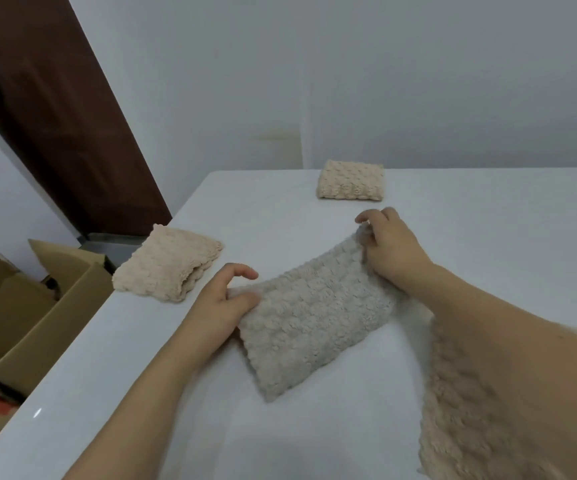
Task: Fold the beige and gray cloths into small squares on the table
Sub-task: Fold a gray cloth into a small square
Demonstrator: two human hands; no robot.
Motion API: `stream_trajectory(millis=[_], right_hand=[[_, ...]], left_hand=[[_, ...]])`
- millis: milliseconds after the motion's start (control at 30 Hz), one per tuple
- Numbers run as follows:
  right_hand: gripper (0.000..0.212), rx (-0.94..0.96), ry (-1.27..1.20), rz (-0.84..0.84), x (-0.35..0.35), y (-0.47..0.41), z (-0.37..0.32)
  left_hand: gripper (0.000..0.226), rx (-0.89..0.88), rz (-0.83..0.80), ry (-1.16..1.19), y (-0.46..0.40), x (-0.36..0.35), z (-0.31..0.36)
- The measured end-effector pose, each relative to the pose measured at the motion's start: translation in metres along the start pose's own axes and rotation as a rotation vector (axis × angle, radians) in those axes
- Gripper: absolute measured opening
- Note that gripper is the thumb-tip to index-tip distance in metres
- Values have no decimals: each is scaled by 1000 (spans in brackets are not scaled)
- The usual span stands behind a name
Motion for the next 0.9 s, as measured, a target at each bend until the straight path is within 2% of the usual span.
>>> stream_trajectory(millis=[67,133,167,233,300,367,467,500,567,633,700,733,800,900], right_hand=[[38,20,46,108,10,-5,-14],[40,65,123,187,17,4,-33],[35,99,144,193,17,14,-42],[25,164,176,73,7,45,-56],[27,207,176,-72,-8,77,-58],[33,202,124,-145,-14,95,-54],[44,181,107,-177,-8,100,-50],[47,171,137,-196,-7,102,-49],[55,143,192,-351,-9,108,-47],[60,126,188,-502,-10,114,-44],[61,146,159,-464,-3,113,-42],[60,152,158,-415,1,108,-40],[55,140,171,-347,8,97,-35],[35,127,91,-280,17,81,-27]], left_hand=[[16,18,-86,106,9,2,8],[17,17,-110,110,15,4,7],[19,21,-125,83,18,6,6],[25,40,-212,48,26,10,2],[46,64,-334,71,35,12,1],[51,22,-378,2,43,13,3],[48,-97,-261,-239,49,16,2],[43,-118,-236,-249,51,18,2],[32,-151,-233,-190,56,21,2],[23,-183,-222,-238,56,23,-1],[12,-216,-208,-321,55,25,-2],[18,-236,-213,-340,53,24,-2],[26,-257,-235,-286,49,20,1],[15,-267,-244,-126,38,4,16]])
Point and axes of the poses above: each hand's wrist, its own y-axis away from the middle knuckle, its own x-axis out of the back of the hand, z = x × y, the point moved 2 cm from there along -y, towards the middle knuckle
